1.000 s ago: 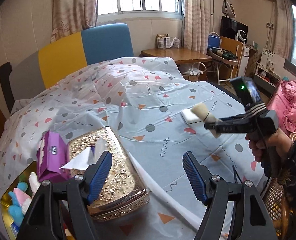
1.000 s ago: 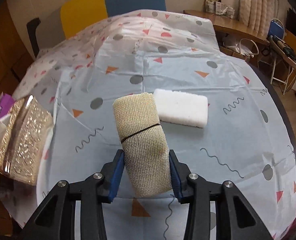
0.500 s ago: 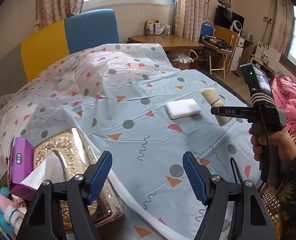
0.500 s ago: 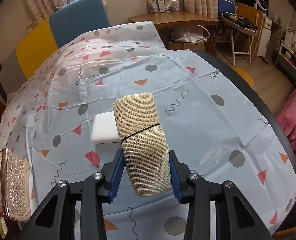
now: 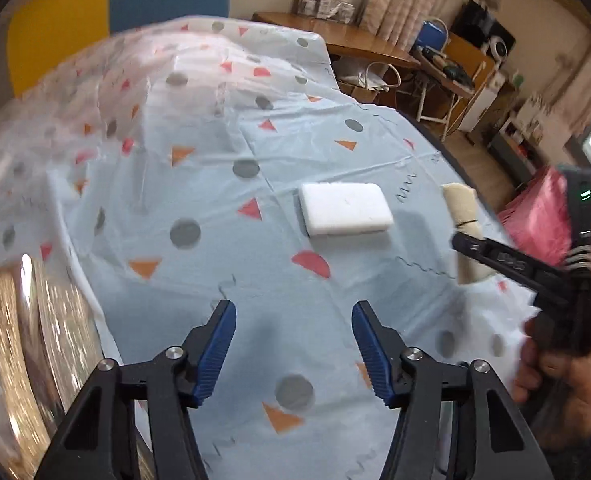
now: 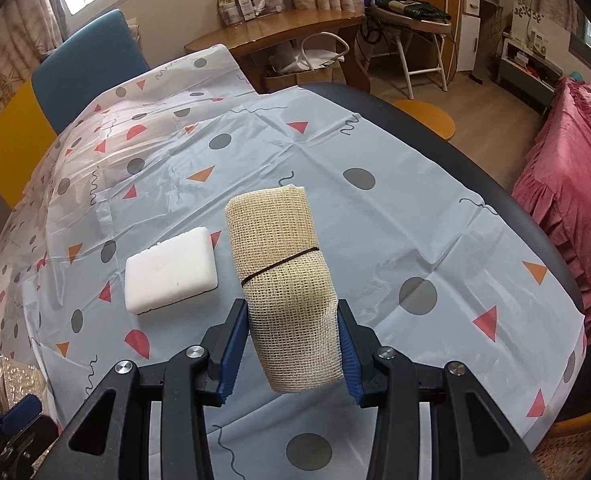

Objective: Organize soft objects
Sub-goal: 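Grasp the white sponge with left while right lifts the bandage roll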

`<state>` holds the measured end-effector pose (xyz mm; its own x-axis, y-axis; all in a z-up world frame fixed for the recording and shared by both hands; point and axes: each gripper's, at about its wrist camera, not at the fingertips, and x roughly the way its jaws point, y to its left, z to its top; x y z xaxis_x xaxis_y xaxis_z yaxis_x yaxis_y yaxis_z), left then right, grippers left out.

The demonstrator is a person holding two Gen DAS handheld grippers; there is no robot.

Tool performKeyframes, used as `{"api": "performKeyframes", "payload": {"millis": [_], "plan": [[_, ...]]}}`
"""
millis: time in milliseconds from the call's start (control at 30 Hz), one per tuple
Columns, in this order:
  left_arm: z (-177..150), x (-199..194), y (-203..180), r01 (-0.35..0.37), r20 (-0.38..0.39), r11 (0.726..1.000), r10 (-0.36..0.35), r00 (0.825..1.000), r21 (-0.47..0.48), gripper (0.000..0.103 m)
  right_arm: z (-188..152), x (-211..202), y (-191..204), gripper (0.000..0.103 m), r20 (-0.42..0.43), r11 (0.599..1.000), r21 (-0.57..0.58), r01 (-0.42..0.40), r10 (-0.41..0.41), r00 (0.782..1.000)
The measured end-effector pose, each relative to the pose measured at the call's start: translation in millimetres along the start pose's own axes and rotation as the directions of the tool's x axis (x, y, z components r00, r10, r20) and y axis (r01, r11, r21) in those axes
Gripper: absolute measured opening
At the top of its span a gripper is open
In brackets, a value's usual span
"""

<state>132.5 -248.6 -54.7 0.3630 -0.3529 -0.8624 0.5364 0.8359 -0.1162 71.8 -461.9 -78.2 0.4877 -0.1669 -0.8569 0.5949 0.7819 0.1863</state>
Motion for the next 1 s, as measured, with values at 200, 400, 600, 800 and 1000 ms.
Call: {"api": "performKeyframes", "payload": {"millis": [200,400,600,800,1000], "plan": [[32.9,42.0,-41.5,-0.119,0.009,0.951,0.121,0.993,0.286,0.083,2.8,-1.0,-6.2,0.042,-0.005,0.999,0.036,-0.033,0.034,0.999],[52.9,83.3,-65.8,-0.130,-0.004,0.852,0.153,0.988,0.507,0.087,3.5,0.7,-13.2,0.042,-0.027,0.995,0.068,-0.073,0.075,0.997],[62.3,105.5,-80.8,-0.108,0.025,0.737,0.124,0.992,0.668,0.087,3.4,0.0,-10.4,0.043,-0.037,0.992,0.061,-0.110,0.113,0.993],[64.6,128.6,-84.6,-0.048,-0.025,0.696,0.095,0.995,0.717,0.087,2.8,-0.7,-8.5,0.043,-0.036,0.992,0.055,-0.114,0.116,0.993],[70.1,131.4,-83.9,0.019,-0.072,0.741,0.039,0.997,0.671,0.066,1.5,1.8,-4.0,0.043,-0.047,0.994,0.030,-0.109,0.110,0.993]]}}
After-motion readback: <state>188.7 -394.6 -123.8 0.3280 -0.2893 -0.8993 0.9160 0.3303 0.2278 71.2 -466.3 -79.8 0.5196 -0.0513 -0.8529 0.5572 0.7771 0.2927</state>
